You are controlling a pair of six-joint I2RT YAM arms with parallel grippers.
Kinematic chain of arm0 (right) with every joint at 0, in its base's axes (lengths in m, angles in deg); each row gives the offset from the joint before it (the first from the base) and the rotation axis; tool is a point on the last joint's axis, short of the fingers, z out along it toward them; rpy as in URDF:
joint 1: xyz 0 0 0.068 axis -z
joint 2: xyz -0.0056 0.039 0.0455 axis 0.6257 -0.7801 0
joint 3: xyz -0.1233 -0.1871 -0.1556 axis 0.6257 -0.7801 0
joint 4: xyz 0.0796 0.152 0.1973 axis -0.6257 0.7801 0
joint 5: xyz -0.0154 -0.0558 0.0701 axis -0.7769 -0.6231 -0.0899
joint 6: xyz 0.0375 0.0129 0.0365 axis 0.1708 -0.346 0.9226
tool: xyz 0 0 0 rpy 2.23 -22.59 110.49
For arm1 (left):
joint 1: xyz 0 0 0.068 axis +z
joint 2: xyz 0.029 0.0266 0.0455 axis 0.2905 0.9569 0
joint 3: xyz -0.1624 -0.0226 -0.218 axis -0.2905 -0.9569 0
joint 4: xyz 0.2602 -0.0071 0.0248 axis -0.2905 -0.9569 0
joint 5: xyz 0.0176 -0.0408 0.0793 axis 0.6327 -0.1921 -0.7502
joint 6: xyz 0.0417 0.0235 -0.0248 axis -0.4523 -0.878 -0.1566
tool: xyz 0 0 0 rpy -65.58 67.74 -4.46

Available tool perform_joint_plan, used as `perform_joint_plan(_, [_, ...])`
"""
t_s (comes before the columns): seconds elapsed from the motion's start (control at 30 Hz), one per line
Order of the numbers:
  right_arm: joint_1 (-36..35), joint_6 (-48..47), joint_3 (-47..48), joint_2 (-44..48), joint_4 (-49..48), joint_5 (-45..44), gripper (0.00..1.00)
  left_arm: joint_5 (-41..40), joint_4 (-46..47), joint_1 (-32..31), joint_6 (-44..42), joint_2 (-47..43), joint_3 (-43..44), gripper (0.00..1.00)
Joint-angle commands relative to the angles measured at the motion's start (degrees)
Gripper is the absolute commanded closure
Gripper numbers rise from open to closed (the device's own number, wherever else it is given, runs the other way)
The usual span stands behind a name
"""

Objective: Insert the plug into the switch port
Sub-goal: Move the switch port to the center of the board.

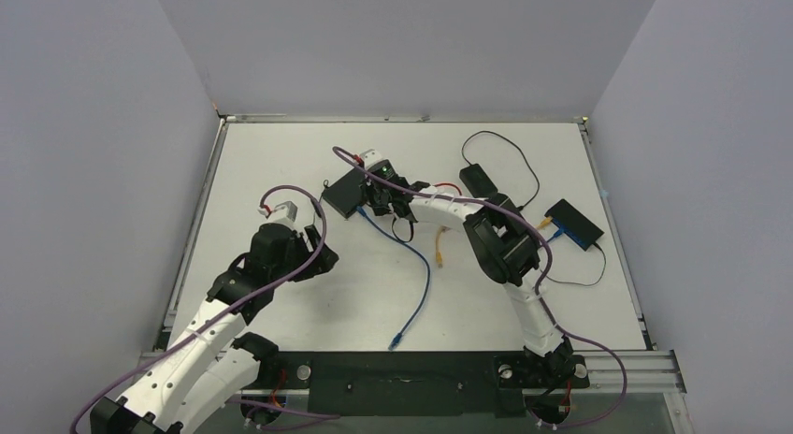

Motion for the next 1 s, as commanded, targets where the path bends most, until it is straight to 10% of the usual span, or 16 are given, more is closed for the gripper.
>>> perform_joint_plan(0.0, [1.1, 3.4, 3.5, -0.9, 0.5, -0.3, 0.86, 1.1, 2.1, 0.7, 0.2, 0.7, 0.3, 0.38])
perform_joint_plan(0.3, [1.2, 4.0, -3.8, 7.1, -2.4, -1.7, 0.46, 3.1, 3.7, 1.1, 0.5, 1.4, -0.9, 0.38])
perform_joint_plan(0.97, [-2.0, 5.5, -24.9, 42.5, -2.3, -16.5, 0.25, -3.0, 4.6, 1.9, -0.3, -0.6, 0.9, 0.37])
